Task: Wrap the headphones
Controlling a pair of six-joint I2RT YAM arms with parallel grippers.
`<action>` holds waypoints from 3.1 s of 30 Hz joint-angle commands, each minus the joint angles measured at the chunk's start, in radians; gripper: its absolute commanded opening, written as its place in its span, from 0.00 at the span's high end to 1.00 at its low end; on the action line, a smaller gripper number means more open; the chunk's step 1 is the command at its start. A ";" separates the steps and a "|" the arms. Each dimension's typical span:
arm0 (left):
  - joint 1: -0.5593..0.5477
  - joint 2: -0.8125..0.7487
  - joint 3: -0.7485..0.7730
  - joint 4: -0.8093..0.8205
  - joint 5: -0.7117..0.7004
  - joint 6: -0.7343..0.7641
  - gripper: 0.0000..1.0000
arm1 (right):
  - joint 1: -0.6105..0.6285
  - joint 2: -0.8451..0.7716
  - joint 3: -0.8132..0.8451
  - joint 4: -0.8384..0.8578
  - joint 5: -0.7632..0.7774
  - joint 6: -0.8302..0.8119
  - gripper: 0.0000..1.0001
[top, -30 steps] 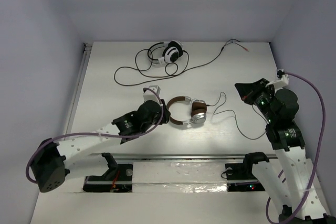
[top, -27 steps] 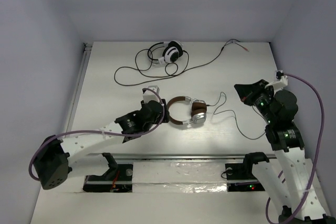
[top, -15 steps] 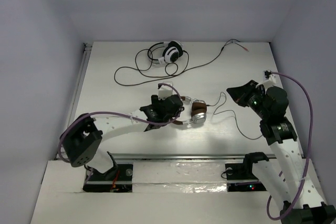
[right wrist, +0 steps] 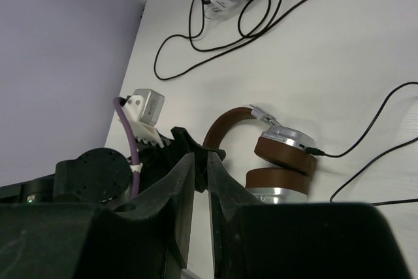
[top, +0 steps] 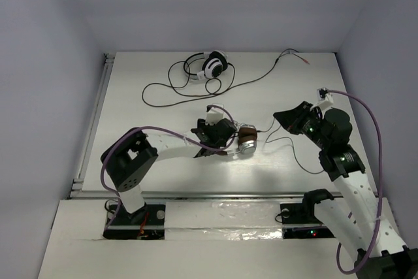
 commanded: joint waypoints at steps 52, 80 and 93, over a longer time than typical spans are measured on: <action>0.626 -0.581 0.536 -0.422 0.822 0.347 1.00 | 0.059 0.371 -0.125 0.601 -0.268 -0.002 0.16; 0.700 -0.468 0.559 -0.279 0.807 0.254 1.00 | 0.376 0.174 -0.118 0.273 0.062 -0.017 1.00; 0.700 -0.703 0.154 -0.229 0.480 0.310 1.00 | 0.417 0.185 0.372 -0.215 0.377 -0.173 1.00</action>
